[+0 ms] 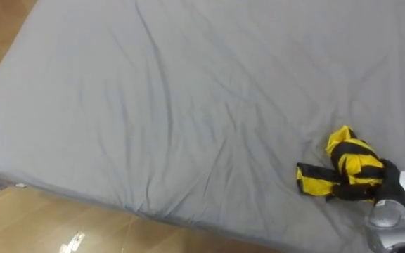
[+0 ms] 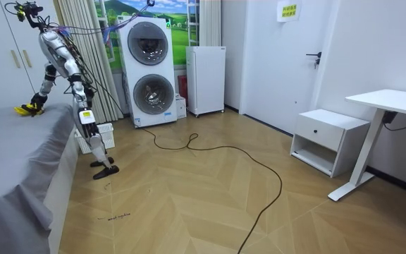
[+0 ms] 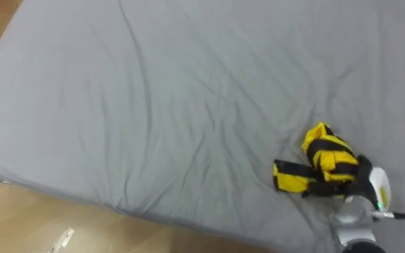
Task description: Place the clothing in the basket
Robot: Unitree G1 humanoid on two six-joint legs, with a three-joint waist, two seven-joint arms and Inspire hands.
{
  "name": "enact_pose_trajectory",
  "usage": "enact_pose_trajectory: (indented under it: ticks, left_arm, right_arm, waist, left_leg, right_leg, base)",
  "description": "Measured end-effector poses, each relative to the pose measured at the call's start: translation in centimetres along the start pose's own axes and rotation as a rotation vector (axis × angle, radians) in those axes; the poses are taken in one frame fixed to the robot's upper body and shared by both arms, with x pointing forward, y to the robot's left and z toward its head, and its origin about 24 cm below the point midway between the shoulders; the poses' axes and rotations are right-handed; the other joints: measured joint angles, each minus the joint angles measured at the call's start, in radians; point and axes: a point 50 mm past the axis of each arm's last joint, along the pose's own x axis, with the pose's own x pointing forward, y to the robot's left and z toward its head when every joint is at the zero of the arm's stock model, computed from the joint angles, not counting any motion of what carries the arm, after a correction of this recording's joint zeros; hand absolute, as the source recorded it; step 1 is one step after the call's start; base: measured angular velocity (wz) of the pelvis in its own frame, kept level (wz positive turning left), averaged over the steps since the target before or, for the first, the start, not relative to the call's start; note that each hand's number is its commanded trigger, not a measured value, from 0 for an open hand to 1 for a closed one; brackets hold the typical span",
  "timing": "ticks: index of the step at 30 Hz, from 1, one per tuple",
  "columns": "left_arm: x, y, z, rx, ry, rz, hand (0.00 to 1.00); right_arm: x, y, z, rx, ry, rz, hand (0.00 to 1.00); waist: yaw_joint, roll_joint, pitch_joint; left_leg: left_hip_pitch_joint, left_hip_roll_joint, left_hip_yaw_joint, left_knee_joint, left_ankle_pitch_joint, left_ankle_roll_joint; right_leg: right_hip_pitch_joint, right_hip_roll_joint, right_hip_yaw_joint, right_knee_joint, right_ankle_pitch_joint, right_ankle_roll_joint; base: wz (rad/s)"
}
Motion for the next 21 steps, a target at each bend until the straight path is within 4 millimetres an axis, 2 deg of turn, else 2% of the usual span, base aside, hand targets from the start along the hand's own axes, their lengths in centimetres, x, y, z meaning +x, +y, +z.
enact_pose_trajectory:
  ticks: [4,12,15,18,21]
  left_arm:
    - [0.1,-0.5,0.8,0.032,-0.016,-0.018,0.0]
    - [0.2,-0.6,2.0,0.056,-0.047,-0.023,0.0]
    - [0.2,-0.3,2.0,0.058,-0.048,-0.015,0.0]
    - [0.2,-0.1,2.1,0.058,-0.053,-0.01,0.0]
    - [0.1,0.4,1.8,0.02,-0.07,0.011,0.0]
  right_arm:
    - [0.4,-0.9,0.0,-0.012,0.014,-0.012,1.0]
    - [0.5,-1.3,-0.1,0.05,0.036,-0.013,1.0]
    - [0.5,-1.1,0.0,0.079,0.048,0.006,1.0]
    - [0.3,-0.9,-0.4,0.084,0.049,0.035,1.0]
    - [-0.5,-0.5,-1.7,0.13,0.027,0.054,1.0]
  waist:
    - [0.008,0.006,0.0035]
    - [0.002,0.004,0.0015]
    - [0.003,-0.009,-0.0025]
    - [-0.013,-0.019,-0.0054]
    - [-0.034,-0.052,-0.0082]
  left_leg:
    - [-0.006,-0.002,0.0,0.003,0.002,0.001]
    - [-0.016,-0.004,0.012,-0.002,0.008,-0.001]
    - [-0.003,-0.003,0.024,-0.01,0.008,-0.001]
    - [0.037,-0.001,0.03,-0.028,0.008,-0.001]
    - [0.108,-0.002,0.041,-0.055,0.008,-0.001]
  right_leg:
    - [-0.003,-0.002,-0.002,0.0,0.0,0.0]
    - [-0.019,-0.002,0.01,0.0,-0.003,-0.002]
    - [-0.016,-0.001,0.025,0.0,-0.003,-0.001]
    - [0.013,0.0,0.026,0.002,-0.003,-0.001]
    - [0.066,0.001,0.042,0.0,-0.01,0.01]
  base:
    - [0.02]
    - [-0.01]
    - [-0.15]
    - [-0.03]
    - [-0.1]
